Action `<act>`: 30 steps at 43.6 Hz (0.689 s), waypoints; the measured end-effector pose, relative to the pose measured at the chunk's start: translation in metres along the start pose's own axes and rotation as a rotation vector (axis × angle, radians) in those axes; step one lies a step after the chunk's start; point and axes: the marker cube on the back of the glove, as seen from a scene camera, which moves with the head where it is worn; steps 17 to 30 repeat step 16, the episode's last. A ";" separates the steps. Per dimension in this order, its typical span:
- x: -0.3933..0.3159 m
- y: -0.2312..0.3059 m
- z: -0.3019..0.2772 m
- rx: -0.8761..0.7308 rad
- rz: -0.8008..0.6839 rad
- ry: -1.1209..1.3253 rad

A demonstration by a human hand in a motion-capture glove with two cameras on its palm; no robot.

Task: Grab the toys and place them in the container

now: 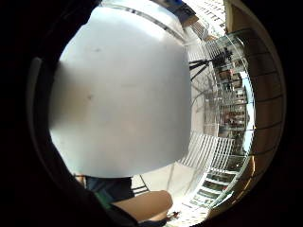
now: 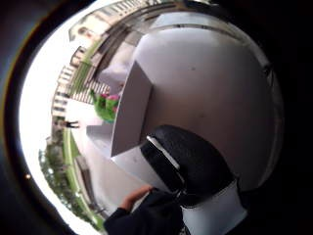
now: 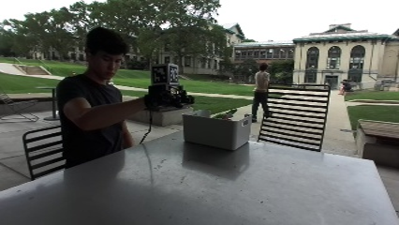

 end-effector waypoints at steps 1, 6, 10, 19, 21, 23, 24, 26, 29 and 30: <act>0.005 0.000 0.004 -0.001 0.065 0.019; 0.022 0.013 0.014 -0.003 0.165 0.038; 0.019 0.032 0.016 -0.016 0.174 0.016; 0.030 0.050 0.023 -0.010 0.176 -0.003; 0.030 0.050 0.023 -0.010 0.176 -0.003; 0.030 0.050 0.023 -0.010 0.176 -0.003; 0.030 0.050 0.023 -0.010 0.176 -0.003; 0.030 0.050 0.023 -0.010 0.176 -0.003; 0.030 0.050 0.023 -0.010 0.176 -0.003; 0.030 0.050 0.023 -0.010 0.176 -0.003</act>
